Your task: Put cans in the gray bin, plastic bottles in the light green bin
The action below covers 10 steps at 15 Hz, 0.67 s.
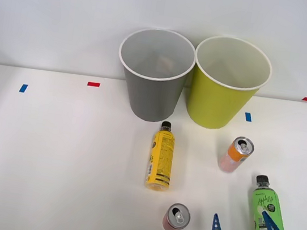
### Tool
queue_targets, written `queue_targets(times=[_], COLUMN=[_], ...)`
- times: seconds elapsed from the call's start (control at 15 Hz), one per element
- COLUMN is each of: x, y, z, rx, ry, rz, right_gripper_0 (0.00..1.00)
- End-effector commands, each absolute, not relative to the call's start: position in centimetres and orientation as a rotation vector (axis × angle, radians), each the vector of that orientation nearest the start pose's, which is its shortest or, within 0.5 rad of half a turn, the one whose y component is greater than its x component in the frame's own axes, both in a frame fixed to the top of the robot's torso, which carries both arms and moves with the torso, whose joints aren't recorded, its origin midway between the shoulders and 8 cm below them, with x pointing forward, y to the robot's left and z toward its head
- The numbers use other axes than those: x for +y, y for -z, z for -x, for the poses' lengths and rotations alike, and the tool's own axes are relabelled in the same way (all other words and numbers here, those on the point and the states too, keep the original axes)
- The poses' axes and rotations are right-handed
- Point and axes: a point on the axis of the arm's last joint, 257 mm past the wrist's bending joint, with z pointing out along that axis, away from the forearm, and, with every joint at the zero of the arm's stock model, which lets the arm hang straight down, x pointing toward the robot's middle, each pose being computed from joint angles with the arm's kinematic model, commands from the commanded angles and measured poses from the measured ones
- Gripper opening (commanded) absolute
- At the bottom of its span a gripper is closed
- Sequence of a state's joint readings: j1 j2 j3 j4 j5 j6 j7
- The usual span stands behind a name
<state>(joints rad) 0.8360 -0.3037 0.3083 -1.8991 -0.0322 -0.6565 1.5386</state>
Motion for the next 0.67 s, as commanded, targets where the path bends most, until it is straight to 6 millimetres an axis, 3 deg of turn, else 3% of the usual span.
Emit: queue_targets(times=[0.07, 0.67], x=[-20.69, -20.69], y=[24.82, 24.82], z=[-27.07, -27.07], rx=[1.446, 1.446], ry=[-0.111, -0.111], rz=[0.138, 0.138], right_gripper_0=[1.0, 1.0])
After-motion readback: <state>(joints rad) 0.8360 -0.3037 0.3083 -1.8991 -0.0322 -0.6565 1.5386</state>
